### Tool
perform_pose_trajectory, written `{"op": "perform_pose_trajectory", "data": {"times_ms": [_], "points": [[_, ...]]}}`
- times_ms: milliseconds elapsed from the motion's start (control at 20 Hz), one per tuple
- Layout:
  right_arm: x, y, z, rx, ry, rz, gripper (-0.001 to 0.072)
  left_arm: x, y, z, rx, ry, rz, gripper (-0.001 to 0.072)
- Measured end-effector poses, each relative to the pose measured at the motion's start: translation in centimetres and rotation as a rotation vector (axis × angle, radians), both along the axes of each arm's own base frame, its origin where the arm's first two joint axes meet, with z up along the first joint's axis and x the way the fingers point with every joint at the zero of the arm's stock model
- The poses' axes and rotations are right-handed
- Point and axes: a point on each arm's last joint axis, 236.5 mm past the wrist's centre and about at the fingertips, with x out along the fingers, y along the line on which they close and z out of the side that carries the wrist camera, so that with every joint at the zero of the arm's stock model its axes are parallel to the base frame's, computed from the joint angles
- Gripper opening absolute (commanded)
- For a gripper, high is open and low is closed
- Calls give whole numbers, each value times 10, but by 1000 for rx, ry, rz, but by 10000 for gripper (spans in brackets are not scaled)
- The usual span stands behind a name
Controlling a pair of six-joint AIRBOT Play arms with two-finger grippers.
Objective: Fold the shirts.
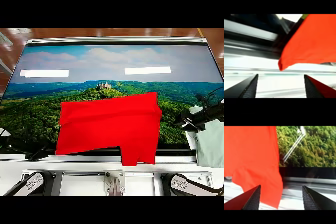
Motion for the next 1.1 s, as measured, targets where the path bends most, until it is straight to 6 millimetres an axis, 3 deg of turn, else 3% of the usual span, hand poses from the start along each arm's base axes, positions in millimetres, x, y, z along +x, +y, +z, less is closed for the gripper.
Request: {"op": "perform_pose_trajectory", "data": {"times_ms": [400, 700, 750, 800, 900, 950, 1000, 1100], "points": [[-2, 4, -6, 25, -4, -25, 616, -6, -8, -14, -44, 30, 6, 651], [-2, 5, -6, 28, 2, -35, 616, 11, -18, -19, -88, 5, 56, 647], [-2, 4, -6, 27, 2, -36, 617, 13, -22, -19, -103, 5, 58, 597], [-2, 4, -6, 27, 4, -40, 616, 14, -25, -20, -110, 5, 57, 491], [-3, 5, -7, 27, 7, -42, 618, 19, -28, -25, -105, -3, 53, 441], [-4, 6, -8, 30, 13, -41, 646, 21, -29, -26, -103, -3, 58, 345], [-8, 8, -11, 31, 21, -30, 647, 25, -29, -28, -92, -13, 68, 200], [-21, 21, -21, 49, 55, 14, 646, 29, -27, -32, -70, -20, 75, 43]]}}
